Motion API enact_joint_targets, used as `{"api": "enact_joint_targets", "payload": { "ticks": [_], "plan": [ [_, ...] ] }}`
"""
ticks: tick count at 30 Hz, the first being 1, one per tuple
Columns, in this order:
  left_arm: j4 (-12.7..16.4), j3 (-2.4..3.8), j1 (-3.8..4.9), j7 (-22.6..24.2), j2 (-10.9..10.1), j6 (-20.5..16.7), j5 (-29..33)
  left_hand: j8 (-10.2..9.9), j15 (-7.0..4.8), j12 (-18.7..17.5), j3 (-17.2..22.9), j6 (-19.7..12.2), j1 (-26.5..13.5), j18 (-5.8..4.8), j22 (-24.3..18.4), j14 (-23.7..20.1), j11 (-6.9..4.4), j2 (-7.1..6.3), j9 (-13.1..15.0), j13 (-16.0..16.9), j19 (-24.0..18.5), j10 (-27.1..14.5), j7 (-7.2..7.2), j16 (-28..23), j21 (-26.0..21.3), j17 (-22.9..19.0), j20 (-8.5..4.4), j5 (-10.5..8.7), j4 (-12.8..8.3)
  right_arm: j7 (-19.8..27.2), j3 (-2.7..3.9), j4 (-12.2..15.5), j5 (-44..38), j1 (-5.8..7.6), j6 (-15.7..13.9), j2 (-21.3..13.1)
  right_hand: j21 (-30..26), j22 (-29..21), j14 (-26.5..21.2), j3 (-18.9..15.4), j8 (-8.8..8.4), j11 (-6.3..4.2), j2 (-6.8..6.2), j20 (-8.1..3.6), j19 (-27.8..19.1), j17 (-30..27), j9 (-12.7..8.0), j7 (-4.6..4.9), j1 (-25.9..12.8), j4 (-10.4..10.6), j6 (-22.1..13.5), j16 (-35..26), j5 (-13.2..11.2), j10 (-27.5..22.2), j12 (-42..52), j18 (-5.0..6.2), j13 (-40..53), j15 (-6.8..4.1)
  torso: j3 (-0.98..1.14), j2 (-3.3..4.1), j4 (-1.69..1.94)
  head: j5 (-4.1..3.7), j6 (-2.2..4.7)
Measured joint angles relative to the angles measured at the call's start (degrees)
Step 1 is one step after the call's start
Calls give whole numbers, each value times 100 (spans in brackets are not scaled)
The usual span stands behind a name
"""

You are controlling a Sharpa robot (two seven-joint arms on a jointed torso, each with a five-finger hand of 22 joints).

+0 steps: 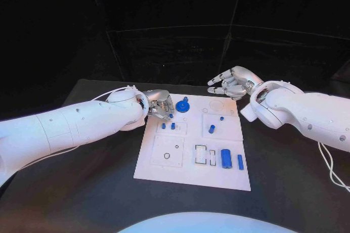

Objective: Assemble the parts on the task board

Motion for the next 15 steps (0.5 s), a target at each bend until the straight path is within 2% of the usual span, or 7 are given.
{"api": "enact_joint_targets", "payload": {
  "ticks": [15],
  "plan": [
    [15, 0, 0, 13, 5, -31, 0, 0, 0, 31, 0, 0, 0, 0, 14, 0, 21, 0, -1, 5, 0, 19, 0, 0, 0, -5, 0, 0, 0, 0, 0, -11, 0, -2, 6, 12, 0, 0, 0, 0, 0, 0, 0, 0, 0, 0, 0, 0, 0, 0, 0, 0, 0, 0, 0, 0, 0, 0, -2, 1, 0, 0, -4]
  ]
}}
